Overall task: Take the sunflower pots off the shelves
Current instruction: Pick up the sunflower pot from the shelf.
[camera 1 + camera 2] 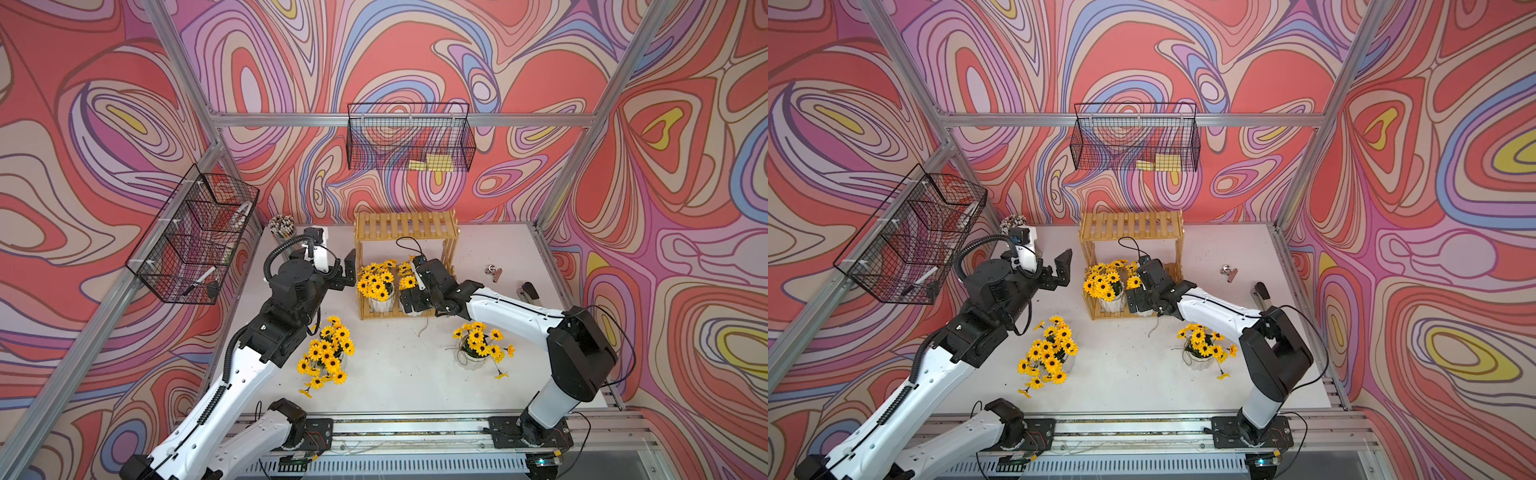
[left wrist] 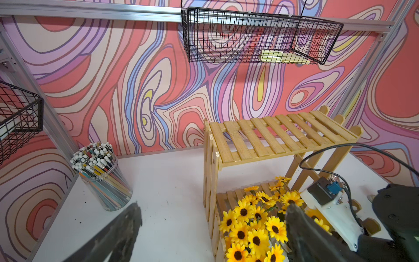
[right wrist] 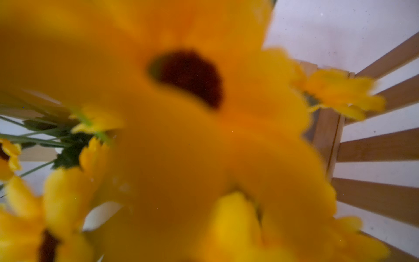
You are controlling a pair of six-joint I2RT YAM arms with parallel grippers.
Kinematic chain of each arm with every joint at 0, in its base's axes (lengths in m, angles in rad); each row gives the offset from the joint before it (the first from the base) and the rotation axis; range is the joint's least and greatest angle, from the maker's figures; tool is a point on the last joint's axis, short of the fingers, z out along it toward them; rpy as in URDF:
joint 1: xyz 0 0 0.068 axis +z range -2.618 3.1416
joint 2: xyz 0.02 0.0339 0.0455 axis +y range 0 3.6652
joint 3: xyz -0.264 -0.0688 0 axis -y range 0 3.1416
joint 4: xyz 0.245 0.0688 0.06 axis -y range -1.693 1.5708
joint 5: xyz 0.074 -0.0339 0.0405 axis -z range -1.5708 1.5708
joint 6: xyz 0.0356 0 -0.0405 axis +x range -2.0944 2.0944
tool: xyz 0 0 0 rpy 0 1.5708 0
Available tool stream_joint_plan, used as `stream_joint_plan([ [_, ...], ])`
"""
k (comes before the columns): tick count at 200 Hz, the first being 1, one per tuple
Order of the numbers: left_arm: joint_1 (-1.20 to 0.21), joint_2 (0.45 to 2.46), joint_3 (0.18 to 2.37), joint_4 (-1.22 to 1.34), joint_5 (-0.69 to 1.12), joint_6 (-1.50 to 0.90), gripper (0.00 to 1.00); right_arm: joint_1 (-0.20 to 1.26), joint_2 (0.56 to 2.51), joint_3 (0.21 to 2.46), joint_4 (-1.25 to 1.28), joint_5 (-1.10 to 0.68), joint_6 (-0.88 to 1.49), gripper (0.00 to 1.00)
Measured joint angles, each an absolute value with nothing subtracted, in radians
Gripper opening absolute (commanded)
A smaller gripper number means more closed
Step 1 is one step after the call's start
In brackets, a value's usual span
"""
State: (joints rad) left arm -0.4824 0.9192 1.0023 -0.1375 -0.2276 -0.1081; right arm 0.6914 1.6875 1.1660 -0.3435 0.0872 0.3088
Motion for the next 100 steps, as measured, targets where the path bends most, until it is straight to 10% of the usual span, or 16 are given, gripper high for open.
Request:
stream_joint_plan([
  [100, -0.478, 0.910, 0.998, -0.138, -0.224, -0.108, 1.00, 0.691, 1.747, 1.193, -0.329, 0.107, 0.290, 0.98],
])
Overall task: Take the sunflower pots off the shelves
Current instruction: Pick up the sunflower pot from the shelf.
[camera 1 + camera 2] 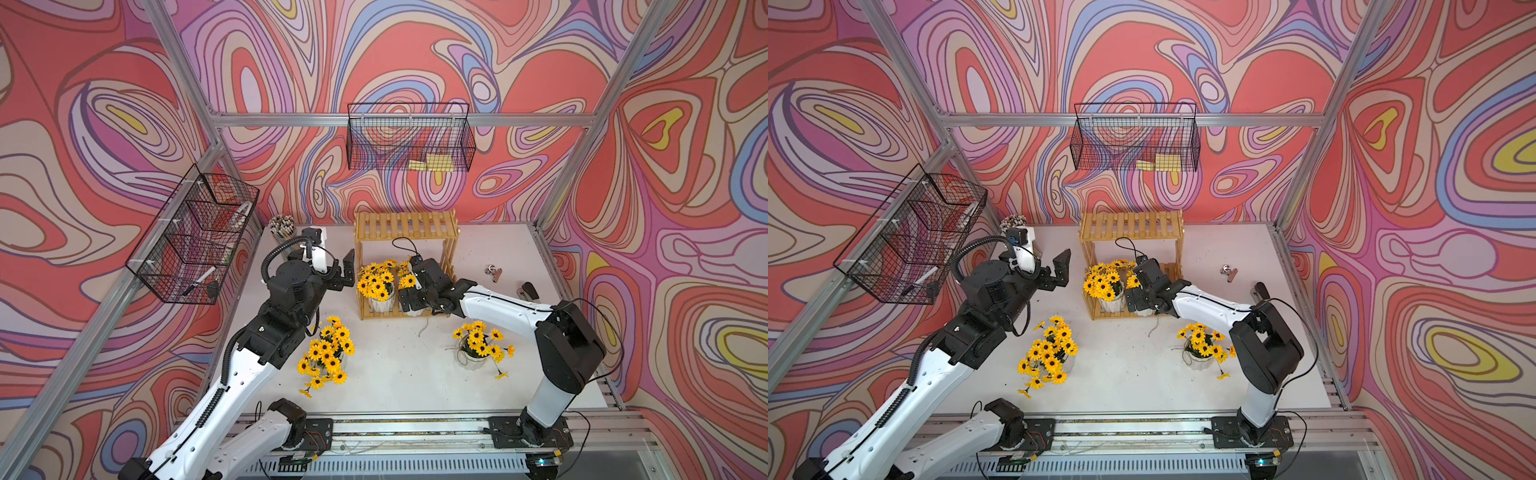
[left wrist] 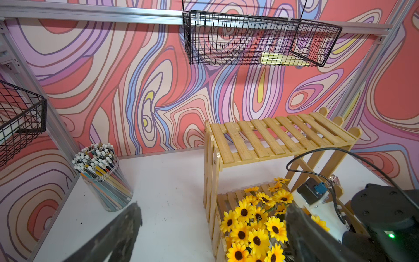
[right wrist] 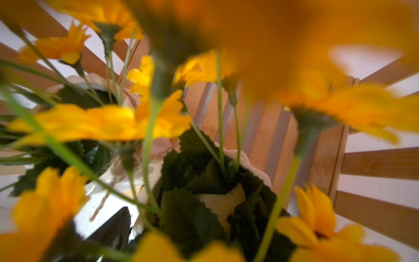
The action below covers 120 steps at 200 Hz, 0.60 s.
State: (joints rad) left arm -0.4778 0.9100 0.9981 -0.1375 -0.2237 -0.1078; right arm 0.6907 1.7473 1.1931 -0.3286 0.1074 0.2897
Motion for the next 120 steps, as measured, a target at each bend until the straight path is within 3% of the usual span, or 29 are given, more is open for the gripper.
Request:
stream_joint_plan([
  [120, -0.477, 0.895, 0.986, -0.136, -0.221, -0.108, 1.00, 0.690, 1.796, 1.202, -0.327, 0.124, 0.279, 0.93],
])
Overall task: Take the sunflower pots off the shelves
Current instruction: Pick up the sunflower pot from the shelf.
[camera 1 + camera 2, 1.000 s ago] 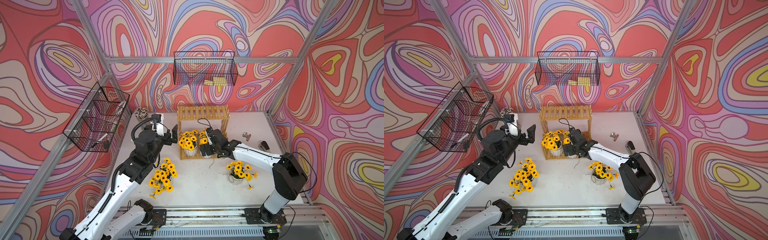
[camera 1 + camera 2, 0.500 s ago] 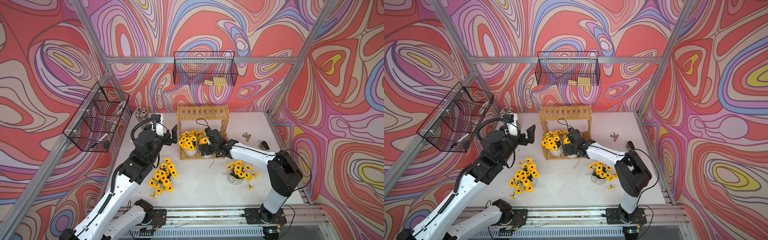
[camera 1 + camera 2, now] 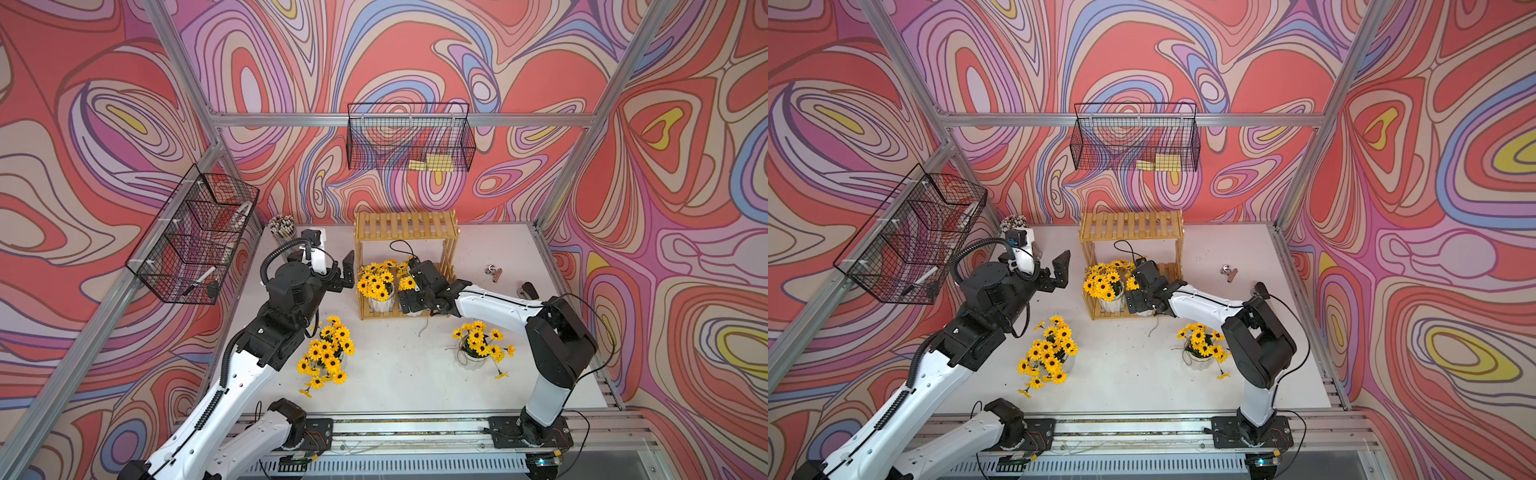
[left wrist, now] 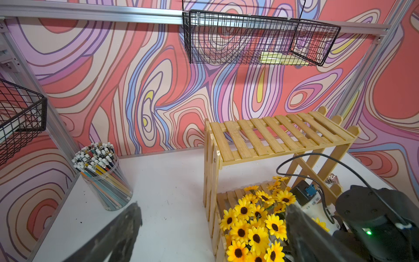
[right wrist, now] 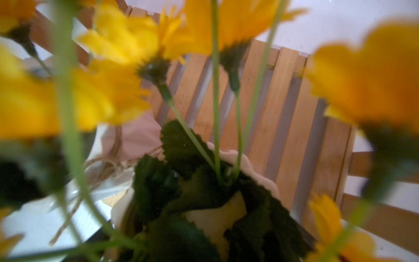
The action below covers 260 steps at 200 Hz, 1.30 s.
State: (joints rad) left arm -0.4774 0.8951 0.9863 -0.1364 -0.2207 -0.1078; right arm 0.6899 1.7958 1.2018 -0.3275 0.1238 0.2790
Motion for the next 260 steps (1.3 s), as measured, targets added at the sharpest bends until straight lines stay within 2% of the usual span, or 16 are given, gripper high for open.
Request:
stream_joint_plan([
  [35, -0.477, 0.894, 0.986, -0.136, -0.221, -0.108, 1.00, 0.690, 1.797, 1.206, -0.332, 0.124, 0.276, 0.87],
  [75, -0.477, 0.891, 0.986, -0.134, -0.221, -0.108, 1.00, 0.690, 1.797, 1.207, -0.333, 0.124, 0.269, 0.72],
  [134, -0.477, 0.891, 0.985, -0.131, -0.221, -0.108, 1.00, 0.691, 1.776, 1.206, -0.367, 0.132, 0.246, 0.57],
  [260, -0.476, 0.872, 0.979, -0.125, -0.220, -0.109, 1.00, 0.699, 1.586, 1.138, -0.383, 0.116, 0.220, 0.50],
])
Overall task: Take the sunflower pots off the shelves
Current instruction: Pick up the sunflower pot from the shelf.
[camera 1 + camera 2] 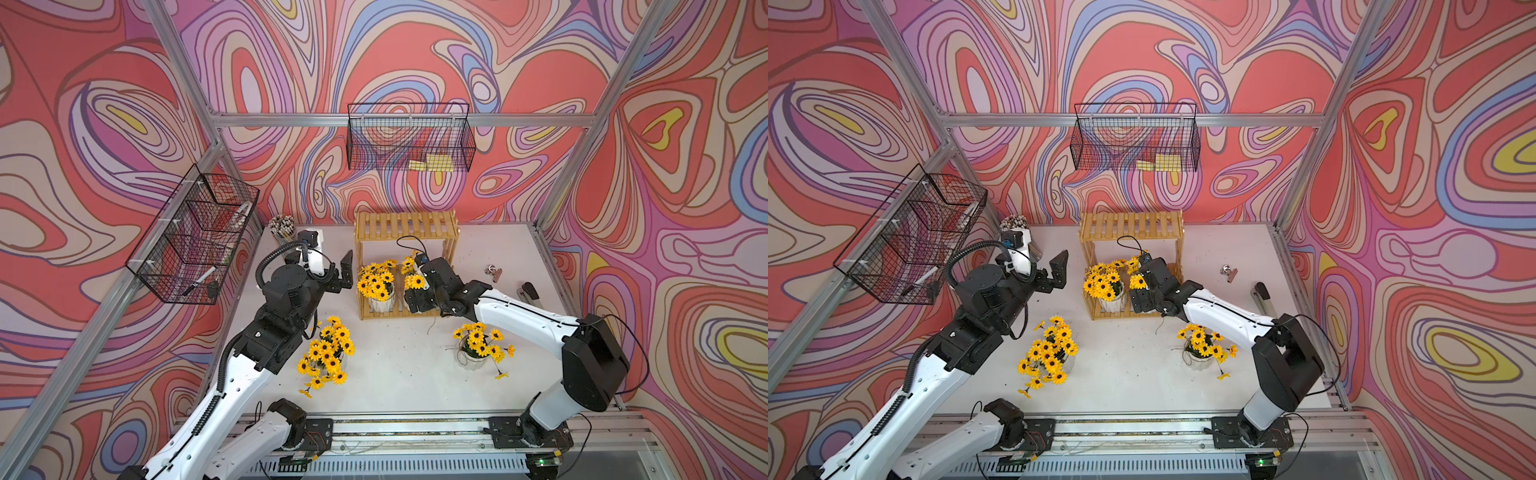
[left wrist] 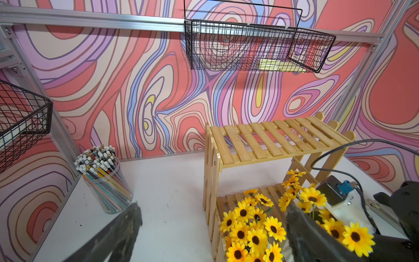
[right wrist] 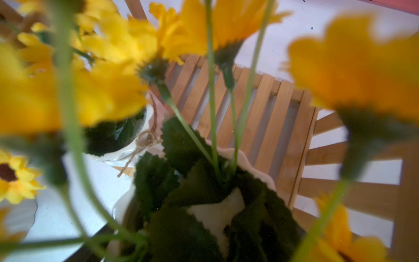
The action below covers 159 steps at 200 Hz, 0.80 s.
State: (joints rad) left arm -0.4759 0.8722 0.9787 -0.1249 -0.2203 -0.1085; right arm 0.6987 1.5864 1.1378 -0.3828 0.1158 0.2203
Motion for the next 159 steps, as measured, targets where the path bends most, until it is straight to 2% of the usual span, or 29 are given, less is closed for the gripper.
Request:
stream_joint_plan([
  [80, -0.476, 0.865, 0.979, -0.124, -0.212, -0.109, 1.00, 0.778, 1.417, 1.040, -0.388, 0.077, 0.195, 0.48],
  [159, -0.476, 0.847, 0.972, -0.124, -0.202, -0.115, 1.00, 0.912, 1.395, 0.962, -0.356, 0.067, 0.184, 0.46],
])
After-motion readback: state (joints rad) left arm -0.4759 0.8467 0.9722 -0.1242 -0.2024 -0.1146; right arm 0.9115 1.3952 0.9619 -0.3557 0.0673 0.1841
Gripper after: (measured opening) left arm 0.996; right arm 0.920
